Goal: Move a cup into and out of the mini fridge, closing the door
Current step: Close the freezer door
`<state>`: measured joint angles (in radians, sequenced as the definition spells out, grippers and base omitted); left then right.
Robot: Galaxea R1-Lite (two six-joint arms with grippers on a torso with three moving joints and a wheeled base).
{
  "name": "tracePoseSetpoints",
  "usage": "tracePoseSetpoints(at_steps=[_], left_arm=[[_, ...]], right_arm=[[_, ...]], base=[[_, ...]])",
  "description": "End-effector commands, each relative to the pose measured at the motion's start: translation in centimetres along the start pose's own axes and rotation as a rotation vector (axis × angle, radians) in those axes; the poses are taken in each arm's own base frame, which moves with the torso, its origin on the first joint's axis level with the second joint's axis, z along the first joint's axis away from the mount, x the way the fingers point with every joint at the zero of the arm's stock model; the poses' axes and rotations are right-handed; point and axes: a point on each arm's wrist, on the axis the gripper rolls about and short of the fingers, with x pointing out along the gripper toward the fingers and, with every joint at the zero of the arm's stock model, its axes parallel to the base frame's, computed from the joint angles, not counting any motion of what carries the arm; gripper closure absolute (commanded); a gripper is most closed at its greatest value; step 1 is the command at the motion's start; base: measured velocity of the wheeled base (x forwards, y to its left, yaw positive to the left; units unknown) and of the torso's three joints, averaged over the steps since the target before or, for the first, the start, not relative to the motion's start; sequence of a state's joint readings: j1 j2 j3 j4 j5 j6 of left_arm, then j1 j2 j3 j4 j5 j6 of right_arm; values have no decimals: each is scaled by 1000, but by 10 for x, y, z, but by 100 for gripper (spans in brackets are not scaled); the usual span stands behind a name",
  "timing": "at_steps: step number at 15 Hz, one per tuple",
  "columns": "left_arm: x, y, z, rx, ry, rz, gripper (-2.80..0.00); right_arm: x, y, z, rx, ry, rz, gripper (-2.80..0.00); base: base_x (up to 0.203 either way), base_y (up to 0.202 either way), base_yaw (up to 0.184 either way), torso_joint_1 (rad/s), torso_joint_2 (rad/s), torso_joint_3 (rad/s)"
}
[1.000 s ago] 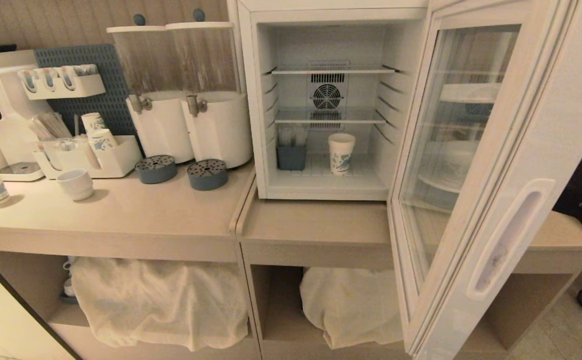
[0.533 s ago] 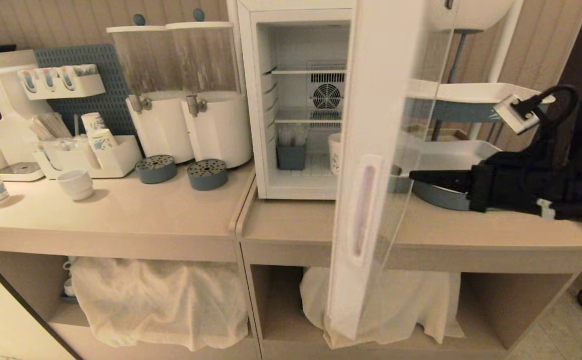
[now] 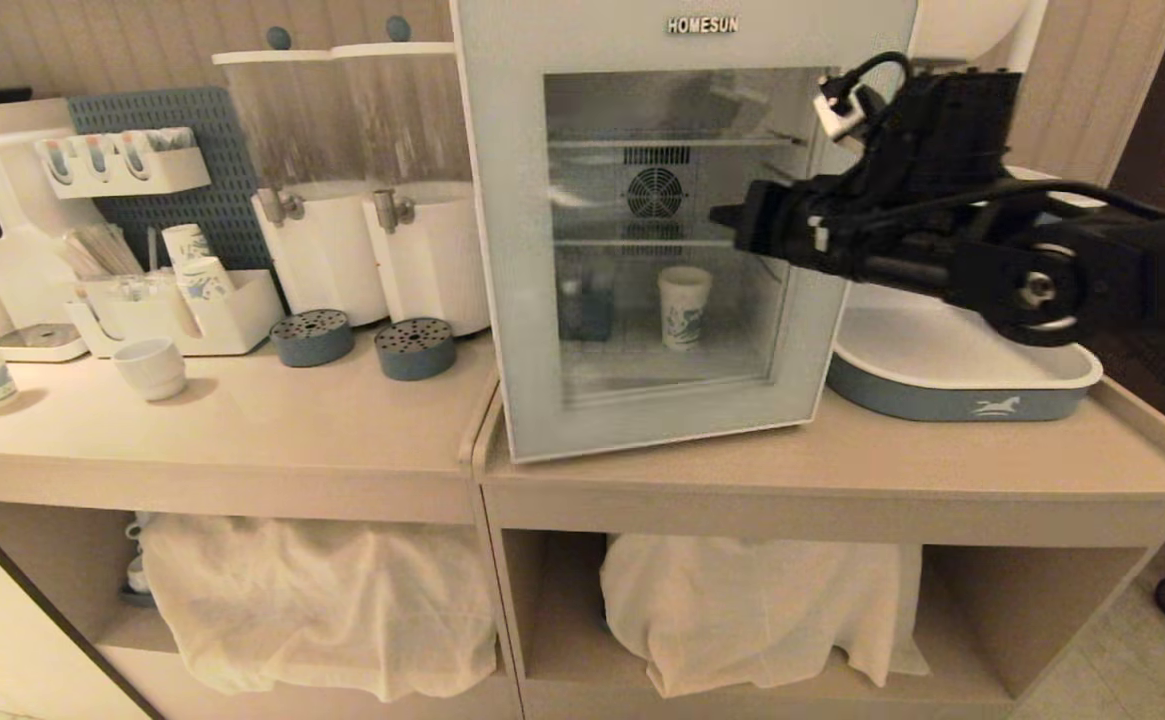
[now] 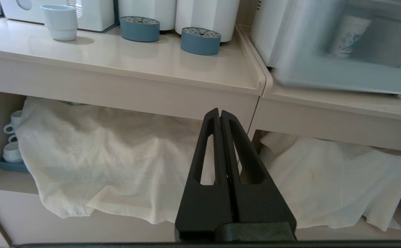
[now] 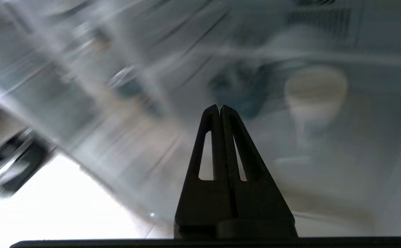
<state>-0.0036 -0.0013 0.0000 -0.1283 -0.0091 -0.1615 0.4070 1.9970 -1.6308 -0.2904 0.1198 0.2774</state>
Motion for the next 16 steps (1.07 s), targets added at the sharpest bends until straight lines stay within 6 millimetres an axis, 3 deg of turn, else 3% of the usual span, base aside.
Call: tracePoseSetpoints(at_steps=[1,3,4,6,9,12,14,16], left_arm=[[2,2,-11,-1,35,6,0],[2,2,-11,-1,34,6,0],[2,2,-11,-1,34,6,0],[2,2,-11,0,34,6,0],[2,2,-11,0,34,6,0],[2,2,-11,0,34,6,0],[2,2,-11,0,34,6,0],[2,2,-11,0,35,6,0]], right_arm=[[55,-9,-35,7,39,-70,0],[81,-7,-58,7,69,-146,0],[82,-5,-60,8,78,-161,0],[71,-3,-54,12,85,-162,0],[39,2,-45,14,115,-164,0],[-25,12,-20,20,104,-142,0],[-89,20,9,22,29,-120,0],[-166,26,39,32,-80,-106,0]], base=[[0,0,0,0,0,0],[0,0,0,0,0,0],[0,0,0,0,0,0],[0,0,0,0,0,0],[0,0,0,0,0,0],[0,0,0,0,0,0],[0,0,0,0,0,0],[0,0,0,0,0,0]])
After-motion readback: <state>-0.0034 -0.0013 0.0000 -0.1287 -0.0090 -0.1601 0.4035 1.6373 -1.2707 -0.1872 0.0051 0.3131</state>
